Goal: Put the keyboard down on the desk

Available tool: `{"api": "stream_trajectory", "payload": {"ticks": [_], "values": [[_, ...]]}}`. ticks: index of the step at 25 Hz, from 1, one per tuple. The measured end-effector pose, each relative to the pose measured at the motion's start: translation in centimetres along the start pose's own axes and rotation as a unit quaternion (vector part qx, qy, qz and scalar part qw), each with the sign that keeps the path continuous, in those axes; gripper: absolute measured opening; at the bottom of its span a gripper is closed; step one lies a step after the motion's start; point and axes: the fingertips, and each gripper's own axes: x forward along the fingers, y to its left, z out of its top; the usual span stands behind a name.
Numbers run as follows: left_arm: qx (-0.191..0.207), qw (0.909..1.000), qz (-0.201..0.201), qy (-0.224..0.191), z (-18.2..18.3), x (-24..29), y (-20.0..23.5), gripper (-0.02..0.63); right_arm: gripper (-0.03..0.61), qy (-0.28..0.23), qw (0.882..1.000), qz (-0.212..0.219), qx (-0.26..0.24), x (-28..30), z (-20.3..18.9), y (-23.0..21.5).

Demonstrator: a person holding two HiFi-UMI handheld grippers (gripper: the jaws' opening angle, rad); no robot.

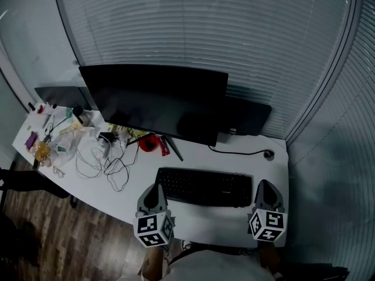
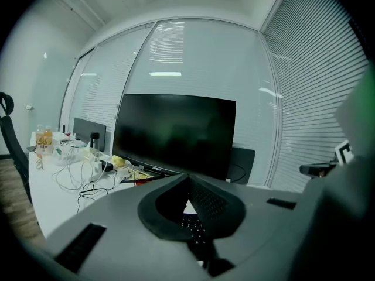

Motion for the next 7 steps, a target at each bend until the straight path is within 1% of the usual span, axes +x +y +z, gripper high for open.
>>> {"api": "stream_trajectory", "payload": {"ticks": [7], "values": [[-0.008, 1.0, 0.0, -0.005, 0.3, 0.9, 0.0, 0.014, 0.031, 0.0, 1.0, 0.002, -0.017, 1.1, 0.3, 0.4]]}}
